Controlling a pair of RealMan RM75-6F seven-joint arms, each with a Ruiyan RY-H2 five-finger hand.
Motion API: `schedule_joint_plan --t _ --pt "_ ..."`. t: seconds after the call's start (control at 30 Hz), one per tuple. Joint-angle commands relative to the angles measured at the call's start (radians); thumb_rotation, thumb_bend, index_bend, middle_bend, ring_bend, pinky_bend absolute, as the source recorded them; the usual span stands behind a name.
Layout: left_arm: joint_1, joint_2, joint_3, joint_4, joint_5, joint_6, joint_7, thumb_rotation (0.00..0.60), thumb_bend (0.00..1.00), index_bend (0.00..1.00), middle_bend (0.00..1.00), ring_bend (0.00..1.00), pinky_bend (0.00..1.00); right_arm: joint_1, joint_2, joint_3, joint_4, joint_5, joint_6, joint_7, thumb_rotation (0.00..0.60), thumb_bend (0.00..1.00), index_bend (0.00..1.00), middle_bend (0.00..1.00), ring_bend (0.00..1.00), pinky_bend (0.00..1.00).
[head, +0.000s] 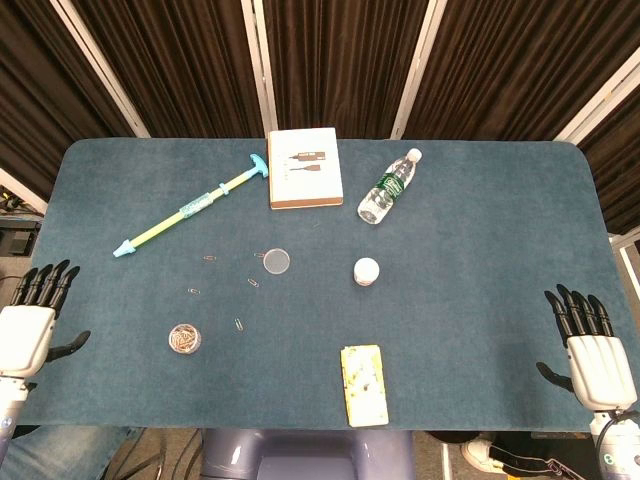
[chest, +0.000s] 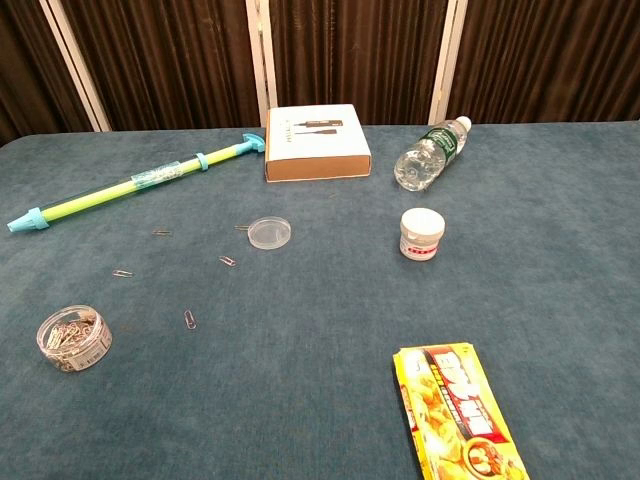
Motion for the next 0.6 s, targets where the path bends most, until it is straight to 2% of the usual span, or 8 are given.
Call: schedule_joint_plan --t 0.03,0.1,0.23,0.33,0.43,0.5,0.6 --pt "-0.042 -0.005 -0.020 0.033 -0.035 -0.065 0.015 0.600 0.24 0.11 0.00 0.00 0.05 0.004 0.001 0.002 -0.001 0.003 -0.007 0.002 0.600 0.00 0.00 0.00 0.00 0.00" --pt "-0.067 -0.003 -0.035 0.046 -0.074 -0.115 0.049 0.600 0.29 0.19 0.00 0.00 0.04 0.008 0.003 0.003 -0.003 0.004 -0.013 0.008 0.600 0.00 0.00 0.00 0.00 0.00" --pt "-0.129 -0.011 -0.066 0.063 -0.142 -0.221 0.095 0.600 0.37 0.26 0.00 0.00 0.01 0.016 0.011 0.001 -0.006 0.004 -0.031 0.029 0.600 0.00 0.00 0.00 0.00 0.00" --pt "-0.181 -0.014 -0.077 0.072 -0.191 -0.322 0.119 0.600 0.47 0.32 0.00 0.00 0.00 0.021 0.010 0.006 -0.003 0.012 -0.039 0.028 0.600 0.00 0.00 0.00 0.00 0.00" --pt "-0.231 -0.025 -0.087 0.078 -0.223 -0.409 0.117 0.600 0.48 0.33 0.00 0.00 0.00 0.027 0.007 0.010 0.001 0.024 -0.052 0.025 0.600 0.00 0.00 0.00 0.00 0.00" --pt "-0.245 -0.028 -0.089 0.081 -0.232 -0.432 0.117 0.600 0.47 0.33 0.00 0.00 0.00 0.030 0.006 0.010 0.002 0.029 -0.060 0.024 0.600 0.00 0.00 0.00 0.00 0.00" --pt "-0.292 -0.052 -0.093 0.098 -0.248 -0.495 0.147 0.600 0.40 0.33 0.00 0.00 0.00 0.037 0.005 0.012 0.006 0.041 -0.079 0.026 0.600 0.00 0.00 0.00 0.00 0.00"
